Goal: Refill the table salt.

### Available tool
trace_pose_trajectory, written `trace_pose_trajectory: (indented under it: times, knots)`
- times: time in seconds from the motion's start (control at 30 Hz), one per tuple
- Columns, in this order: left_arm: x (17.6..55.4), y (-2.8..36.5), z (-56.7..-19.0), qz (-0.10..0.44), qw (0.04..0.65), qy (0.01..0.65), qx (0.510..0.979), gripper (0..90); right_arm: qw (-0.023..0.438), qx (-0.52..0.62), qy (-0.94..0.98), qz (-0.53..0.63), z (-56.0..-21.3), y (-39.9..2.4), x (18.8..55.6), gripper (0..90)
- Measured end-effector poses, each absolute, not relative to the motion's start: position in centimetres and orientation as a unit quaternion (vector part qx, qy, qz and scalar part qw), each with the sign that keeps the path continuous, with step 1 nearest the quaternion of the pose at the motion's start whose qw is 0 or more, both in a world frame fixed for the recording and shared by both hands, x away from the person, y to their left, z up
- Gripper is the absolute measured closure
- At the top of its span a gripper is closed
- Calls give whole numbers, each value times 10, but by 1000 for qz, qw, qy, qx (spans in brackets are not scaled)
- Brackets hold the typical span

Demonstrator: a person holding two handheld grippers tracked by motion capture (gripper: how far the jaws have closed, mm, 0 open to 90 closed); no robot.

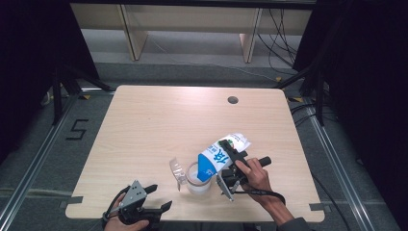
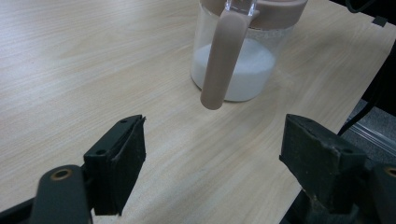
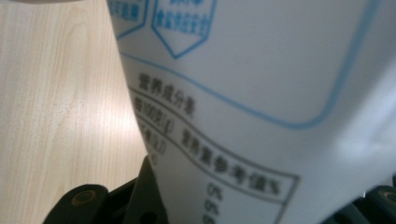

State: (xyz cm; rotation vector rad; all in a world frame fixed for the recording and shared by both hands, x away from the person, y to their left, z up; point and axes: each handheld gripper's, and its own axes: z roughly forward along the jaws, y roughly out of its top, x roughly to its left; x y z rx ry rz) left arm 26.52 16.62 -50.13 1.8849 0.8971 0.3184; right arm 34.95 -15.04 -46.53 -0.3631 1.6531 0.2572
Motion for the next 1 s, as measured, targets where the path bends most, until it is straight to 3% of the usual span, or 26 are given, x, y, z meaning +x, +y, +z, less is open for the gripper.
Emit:
trace_pose_trajectory:
  times: [0.73,1.0]
  knots:
    - [265,167,-501,132,491,369,778,216,639,-126,745,144,-461,-156,354,697]
    - [265,166,-501,132,492,369,777,216,609,-77,764,197,-466,-157,359,698]
